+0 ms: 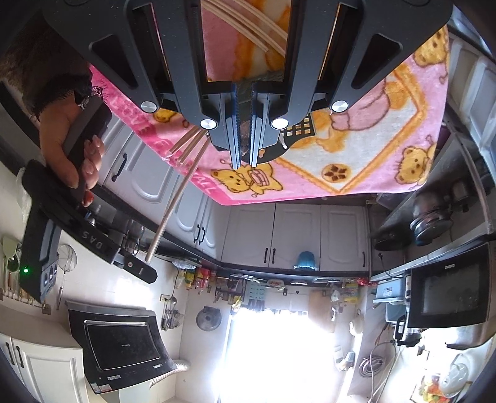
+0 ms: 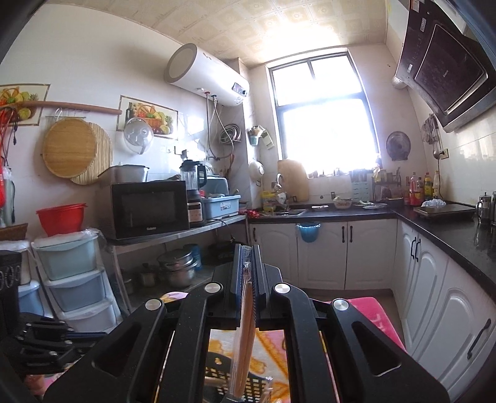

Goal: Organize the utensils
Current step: 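Lift both held chopsticks over the green caddy and open both tools inside it, then withdraw both open tools from the caddy back over the chopsticks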

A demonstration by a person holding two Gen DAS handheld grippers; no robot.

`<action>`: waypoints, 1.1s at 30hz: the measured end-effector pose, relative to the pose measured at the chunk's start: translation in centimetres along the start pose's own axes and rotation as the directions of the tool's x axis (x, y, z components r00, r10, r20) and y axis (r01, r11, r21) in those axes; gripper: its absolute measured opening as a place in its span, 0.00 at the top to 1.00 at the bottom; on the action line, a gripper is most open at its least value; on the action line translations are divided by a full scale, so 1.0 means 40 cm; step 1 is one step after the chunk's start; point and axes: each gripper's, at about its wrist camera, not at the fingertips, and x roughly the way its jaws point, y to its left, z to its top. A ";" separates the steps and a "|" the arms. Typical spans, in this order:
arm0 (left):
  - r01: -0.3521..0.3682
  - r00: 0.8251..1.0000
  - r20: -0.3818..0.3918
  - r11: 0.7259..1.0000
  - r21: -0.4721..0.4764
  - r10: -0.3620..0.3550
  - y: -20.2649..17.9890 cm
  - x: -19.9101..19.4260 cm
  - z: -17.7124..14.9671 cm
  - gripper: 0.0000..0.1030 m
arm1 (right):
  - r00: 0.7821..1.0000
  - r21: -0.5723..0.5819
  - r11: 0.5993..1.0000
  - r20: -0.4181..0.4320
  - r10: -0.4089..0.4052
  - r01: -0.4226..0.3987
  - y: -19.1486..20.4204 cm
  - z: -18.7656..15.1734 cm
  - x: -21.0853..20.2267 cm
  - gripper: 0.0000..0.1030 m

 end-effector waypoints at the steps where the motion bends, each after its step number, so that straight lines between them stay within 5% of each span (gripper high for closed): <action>1: -0.002 1.000 0.001 1.000 -0.001 0.002 0.001 -0.003 -0.001 0.97 | 1.000 -0.003 1.000 -0.006 -0.005 0.005 -0.003 -0.007 0.009 0.95; 22: 0.019 0.999 -0.047 0.999 -0.050 -0.021 0.014 0.045 -0.043 0.97 | 0.993 0.017 0.999 -0.112 -0.031 0.033 -0.019 -0.136 0.088 0.93; 25: 0.020 0.999 -0.050 0.998 -0.059 -0.023 0.016 0.043 -0.051 0.88 | 0.992 0.026 0.999 -0.124 -0.033 0.037 -0.026 -0.148 0.079 0.77; 33: 0.016 0.999 -0.028 0.997 -0.078 -0.018 0.018 0.013 -0.074 0.67 | 0.987 0.048 0.998 -0.160 -0.031 0.039 -0.039 -0.174 0.051 0.69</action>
